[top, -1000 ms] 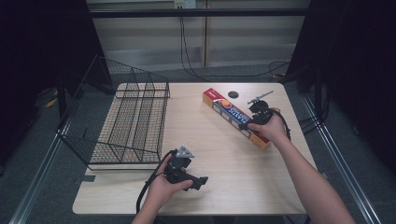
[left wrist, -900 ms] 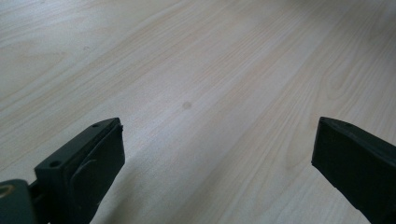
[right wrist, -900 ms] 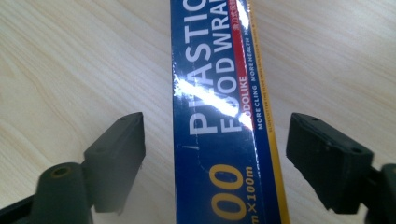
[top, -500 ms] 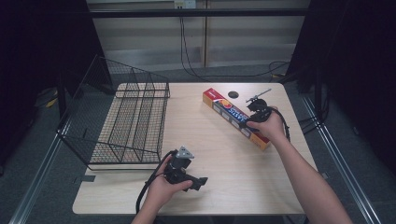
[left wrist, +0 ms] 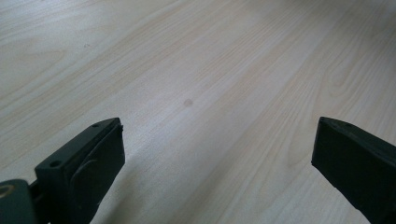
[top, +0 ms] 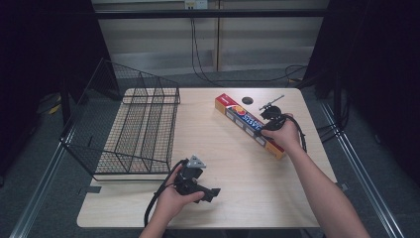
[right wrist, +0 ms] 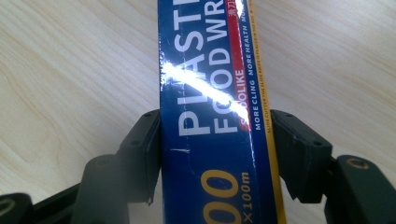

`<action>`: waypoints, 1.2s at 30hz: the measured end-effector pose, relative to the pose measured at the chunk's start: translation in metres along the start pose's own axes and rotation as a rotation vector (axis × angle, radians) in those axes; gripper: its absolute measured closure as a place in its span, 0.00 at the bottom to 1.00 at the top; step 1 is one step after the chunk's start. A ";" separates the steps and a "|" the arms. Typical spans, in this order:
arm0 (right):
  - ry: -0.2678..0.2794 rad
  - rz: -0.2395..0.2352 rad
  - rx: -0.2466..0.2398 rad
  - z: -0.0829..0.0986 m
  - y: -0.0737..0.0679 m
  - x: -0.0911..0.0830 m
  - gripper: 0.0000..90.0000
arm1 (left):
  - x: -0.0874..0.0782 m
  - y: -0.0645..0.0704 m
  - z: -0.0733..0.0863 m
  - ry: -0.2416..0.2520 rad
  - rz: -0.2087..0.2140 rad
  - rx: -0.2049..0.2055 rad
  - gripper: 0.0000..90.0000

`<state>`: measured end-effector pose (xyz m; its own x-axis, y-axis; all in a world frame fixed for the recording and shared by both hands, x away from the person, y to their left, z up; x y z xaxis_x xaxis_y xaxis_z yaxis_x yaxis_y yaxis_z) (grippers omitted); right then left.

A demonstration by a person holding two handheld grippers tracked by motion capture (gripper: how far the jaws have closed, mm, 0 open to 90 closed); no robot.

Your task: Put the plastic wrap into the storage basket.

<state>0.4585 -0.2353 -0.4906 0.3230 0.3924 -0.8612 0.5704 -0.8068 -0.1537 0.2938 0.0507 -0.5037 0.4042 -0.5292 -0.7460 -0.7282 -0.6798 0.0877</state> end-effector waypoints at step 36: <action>0.117 -0.200 -0.239 0.050 -0.044 -0.085 0.53 | -0.024 0.005 -0.077 0.009 0.099 0.094 0.00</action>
<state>0.3678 -0.2551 -0.4344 0.2628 0.5919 -0.7620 0.7878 -0.5876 -0.1848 0.3229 0.0211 -0.4345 0.3328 -0.5961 -0.7307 -0.8133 -0.5736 0.0975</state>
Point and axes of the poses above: each handheld gripper's, and its own axes: x roughly forward along the jaws, z roughly out of its underside, y roughly to its right, the point moved 4 cm from there along x, roughly forward along the jaws, and after that the axes turned 10 degrees about -z, right-handed, at the moved point
